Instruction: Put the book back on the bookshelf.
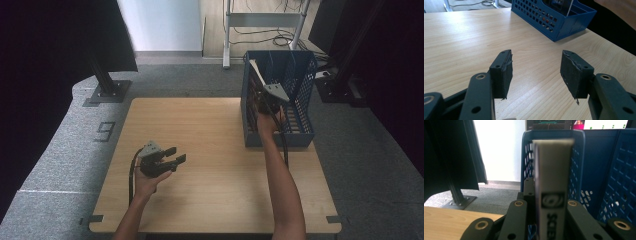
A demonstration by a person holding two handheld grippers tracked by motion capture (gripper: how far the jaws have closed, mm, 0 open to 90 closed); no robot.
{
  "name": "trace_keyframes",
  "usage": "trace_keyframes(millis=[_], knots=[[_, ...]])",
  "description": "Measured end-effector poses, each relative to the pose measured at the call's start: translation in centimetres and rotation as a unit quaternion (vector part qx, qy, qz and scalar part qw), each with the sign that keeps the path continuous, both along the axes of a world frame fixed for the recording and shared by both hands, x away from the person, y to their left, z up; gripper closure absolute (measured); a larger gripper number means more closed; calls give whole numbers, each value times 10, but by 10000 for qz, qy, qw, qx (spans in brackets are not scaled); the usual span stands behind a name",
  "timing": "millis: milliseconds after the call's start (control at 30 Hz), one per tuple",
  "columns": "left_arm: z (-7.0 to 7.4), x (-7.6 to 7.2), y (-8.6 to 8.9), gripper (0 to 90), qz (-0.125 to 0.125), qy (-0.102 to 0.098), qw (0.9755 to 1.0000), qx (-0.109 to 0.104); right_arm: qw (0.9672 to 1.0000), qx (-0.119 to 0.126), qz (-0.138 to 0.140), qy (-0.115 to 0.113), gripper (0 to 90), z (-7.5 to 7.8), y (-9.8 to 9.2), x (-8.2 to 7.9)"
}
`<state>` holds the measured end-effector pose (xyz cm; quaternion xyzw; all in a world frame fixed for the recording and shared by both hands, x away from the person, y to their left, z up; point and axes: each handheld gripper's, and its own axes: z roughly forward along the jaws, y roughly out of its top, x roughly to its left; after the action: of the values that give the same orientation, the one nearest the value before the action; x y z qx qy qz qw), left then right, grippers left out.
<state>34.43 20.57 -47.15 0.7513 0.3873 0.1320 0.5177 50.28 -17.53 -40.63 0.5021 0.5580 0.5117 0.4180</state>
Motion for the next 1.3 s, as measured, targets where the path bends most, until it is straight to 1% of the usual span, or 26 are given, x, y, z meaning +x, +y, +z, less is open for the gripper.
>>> trace_keyframes(millis=[167,267,367,467,700,833,1300], knots=[[0,0,0,435,1,-9,10000,-10,10000,-8,10,21,788,-5,-3,-8],[0,0,-2,434,-15,6,10000,3,9999,25,111,42,789,-5,-6,-12],[-1,-1,-3,434,-31,20,10000,14,9998,-28,158,68,792,-5,-6,-13],[-1,-1,-3,434,-27,21,10000,14,9999,-131,95,43,806,-4,-4,-13],[-2,0,0,434,34,29,10000,-12,9998,-168,-36,-29,813,-4,-2,-9],[-2,0,2,434,61,24,10000,-45,9997,-248,-27,-19,813,-3,0,-6],[-1,2,7,434,117,35,9998,-132,9998,-111,-182,-55,814,3,-2,7]])
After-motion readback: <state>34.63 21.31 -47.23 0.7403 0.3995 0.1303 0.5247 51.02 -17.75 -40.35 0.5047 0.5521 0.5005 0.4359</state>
